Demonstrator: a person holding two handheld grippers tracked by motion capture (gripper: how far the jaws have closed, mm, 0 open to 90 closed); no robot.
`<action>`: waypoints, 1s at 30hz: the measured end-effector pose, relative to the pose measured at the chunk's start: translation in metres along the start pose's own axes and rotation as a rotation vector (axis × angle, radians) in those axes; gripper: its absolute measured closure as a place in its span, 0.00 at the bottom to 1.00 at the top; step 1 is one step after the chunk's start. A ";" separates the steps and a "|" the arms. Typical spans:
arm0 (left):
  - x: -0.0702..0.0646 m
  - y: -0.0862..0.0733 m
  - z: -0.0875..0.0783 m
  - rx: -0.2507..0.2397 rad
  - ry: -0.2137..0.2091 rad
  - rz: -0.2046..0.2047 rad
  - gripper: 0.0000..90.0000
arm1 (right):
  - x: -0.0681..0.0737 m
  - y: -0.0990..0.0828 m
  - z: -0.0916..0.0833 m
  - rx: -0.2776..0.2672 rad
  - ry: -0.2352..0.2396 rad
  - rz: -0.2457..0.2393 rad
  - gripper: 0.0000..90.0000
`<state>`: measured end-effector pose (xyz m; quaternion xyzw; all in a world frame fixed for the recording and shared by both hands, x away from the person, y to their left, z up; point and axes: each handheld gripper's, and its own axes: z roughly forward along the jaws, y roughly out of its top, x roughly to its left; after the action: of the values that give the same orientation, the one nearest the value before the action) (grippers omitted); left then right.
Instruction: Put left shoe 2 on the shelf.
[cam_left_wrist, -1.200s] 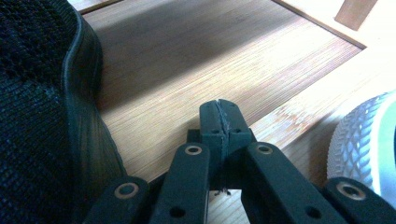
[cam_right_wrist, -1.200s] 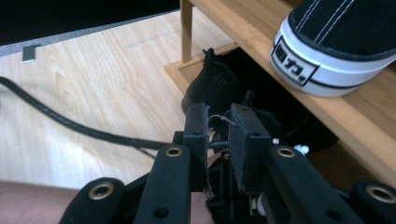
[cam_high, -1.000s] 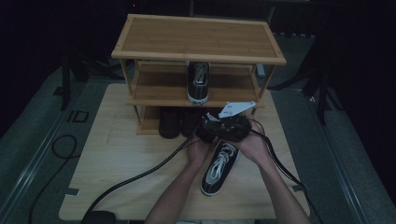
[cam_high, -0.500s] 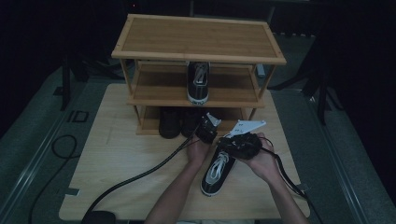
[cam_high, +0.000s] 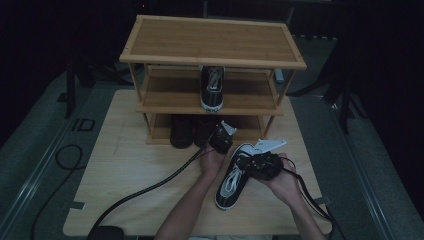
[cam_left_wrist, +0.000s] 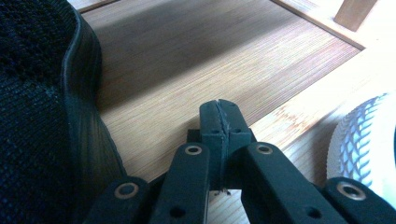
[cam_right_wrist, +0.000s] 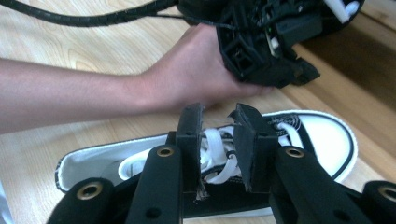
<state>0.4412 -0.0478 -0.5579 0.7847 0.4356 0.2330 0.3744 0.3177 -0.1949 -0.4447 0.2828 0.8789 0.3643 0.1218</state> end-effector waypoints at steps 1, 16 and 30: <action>0.000 0.000 0.000 0.000 0.000 0.000 1.00 | 0.000 -0.002 0.001 0.003 0.007 0.007 0.80; 0.001 0.000 0.000 0.000 -0.003 -0.002 1.00 | 0.025 -0.021 0.030 0.114 0.051 -0.041 0.99; 0.001 0.000 0.000 0.000 -0.008 -0.010 1.00 | 0.029 -0.027 0.034 0.178 -0.004 -0.054 1.00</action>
<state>0.4418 -0.0465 -0.5578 0.7834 0.4381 0.2279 0.3774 0.2973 -0.1741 -0.4886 0.2693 0.9149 0.2806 0.1078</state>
